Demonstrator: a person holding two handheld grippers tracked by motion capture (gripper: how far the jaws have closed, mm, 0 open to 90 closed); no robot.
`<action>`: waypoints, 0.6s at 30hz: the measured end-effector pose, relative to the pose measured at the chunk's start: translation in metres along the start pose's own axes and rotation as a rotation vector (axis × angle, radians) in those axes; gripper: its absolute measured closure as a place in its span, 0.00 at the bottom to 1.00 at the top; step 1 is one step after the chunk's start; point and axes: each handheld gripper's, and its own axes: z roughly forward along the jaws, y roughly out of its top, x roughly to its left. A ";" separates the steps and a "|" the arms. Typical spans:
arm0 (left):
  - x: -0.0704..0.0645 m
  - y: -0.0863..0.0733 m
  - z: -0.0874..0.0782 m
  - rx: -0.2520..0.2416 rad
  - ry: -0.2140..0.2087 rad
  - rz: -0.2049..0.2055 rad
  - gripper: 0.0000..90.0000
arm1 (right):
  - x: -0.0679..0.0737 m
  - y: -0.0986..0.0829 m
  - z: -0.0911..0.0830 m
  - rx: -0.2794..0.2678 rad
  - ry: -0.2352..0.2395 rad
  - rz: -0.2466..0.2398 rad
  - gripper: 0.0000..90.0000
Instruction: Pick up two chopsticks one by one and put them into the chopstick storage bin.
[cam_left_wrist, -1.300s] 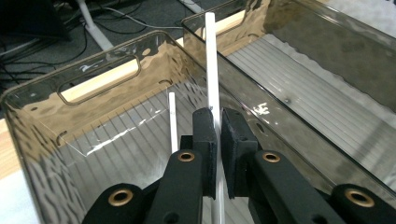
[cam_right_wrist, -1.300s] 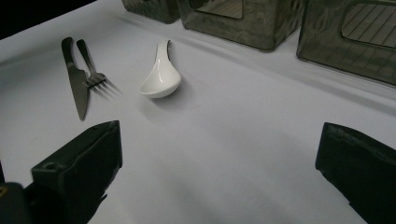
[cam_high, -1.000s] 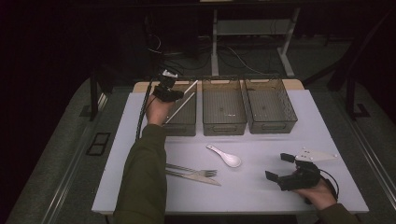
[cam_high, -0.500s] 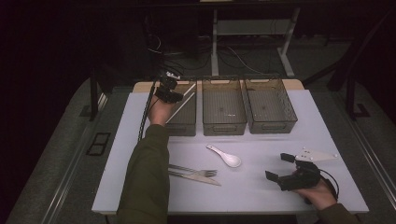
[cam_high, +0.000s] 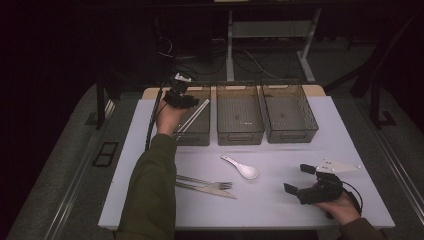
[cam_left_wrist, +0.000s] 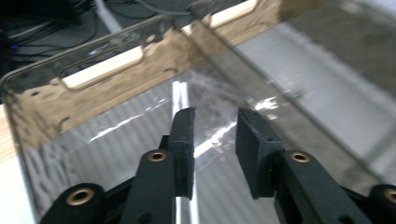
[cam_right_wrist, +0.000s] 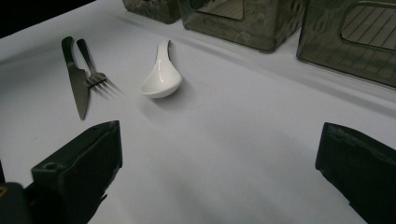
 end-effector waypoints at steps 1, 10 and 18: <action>-0.001 0.001 -0.003 -0.012 -0.011 -0.004 0.71 | 0.000 0.000 0.000 0.000 -0.001 -0.002 0.01; -0.017 0.000 -0.029 -0.040 -0.090 0.049 0.60 | 0.001 0.000 0.000 0.002 -0.001 -0.005 0.01; -0.033 -0.011 -0.047 -0.075 -0.162 0.072 0.48 | 0.001 0.001 0.000 0.002 -0.004 -0.005 0.01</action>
